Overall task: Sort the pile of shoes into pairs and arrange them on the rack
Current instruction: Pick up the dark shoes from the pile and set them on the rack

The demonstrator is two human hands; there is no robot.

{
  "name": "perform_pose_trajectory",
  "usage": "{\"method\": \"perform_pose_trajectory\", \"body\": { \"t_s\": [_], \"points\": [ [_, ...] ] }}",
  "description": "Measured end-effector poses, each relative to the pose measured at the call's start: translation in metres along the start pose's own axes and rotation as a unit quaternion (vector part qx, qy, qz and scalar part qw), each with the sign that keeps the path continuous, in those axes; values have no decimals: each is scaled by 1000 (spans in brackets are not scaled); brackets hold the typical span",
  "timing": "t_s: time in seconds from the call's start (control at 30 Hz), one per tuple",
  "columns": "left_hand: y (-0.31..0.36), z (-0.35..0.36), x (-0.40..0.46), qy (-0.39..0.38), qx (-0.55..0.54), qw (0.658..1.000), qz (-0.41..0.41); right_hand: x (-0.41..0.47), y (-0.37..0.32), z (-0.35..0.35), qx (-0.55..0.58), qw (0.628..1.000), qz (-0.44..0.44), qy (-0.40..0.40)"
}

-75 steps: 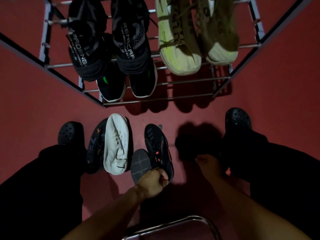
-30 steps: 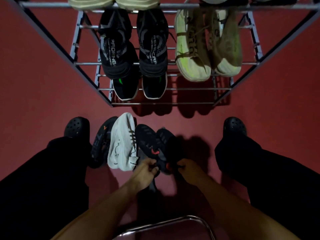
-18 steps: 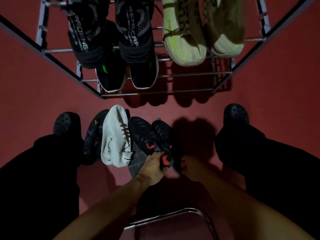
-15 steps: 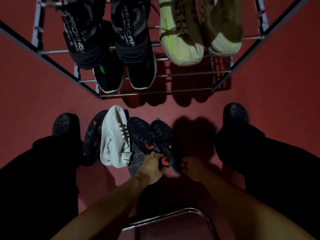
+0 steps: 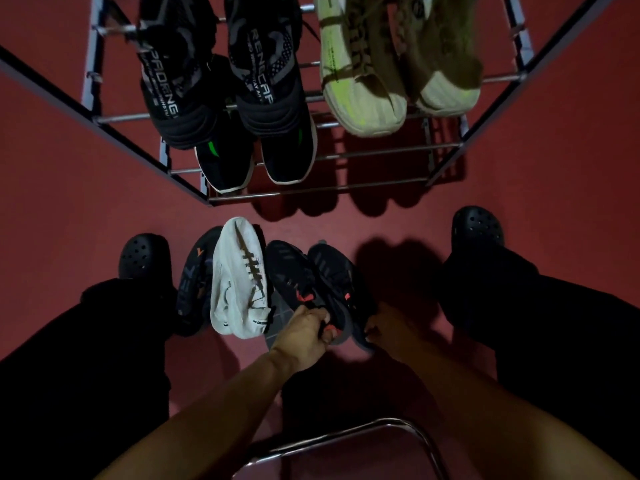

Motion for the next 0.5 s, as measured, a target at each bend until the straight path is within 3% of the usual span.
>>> {"method": "perform_pose_trajectory", "body": {
  "t_s": [0.07, 0.2, 0.3, 0.5],
  "points": [
    [-2, -5, -2, -23, -5, 1000, -10, -6, -6, -1, 22, 998, -54, 1],
    [7, -27, -7, -47, -22, 999, 17, -26, -15, -17, 76, 994, -72, -10],
    [24, -52, -15, -42, 47, 996, 65, -36, -38, -36, 48, 994, -87, -36],
    [25, -106, -31, -26, -25, 999, 15, -61, -89, -101, 39, 993, -112, -18]
  ]
}}
Point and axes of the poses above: each hand's wrist, its own x-axis towards the middle knuckle, its own z-axis out of the palm, y = z × x, the point moved 7 cm from there along x, towards the middle knuckle, and after that the axes turned 2 degrees about -x, right-handed, at the moved point
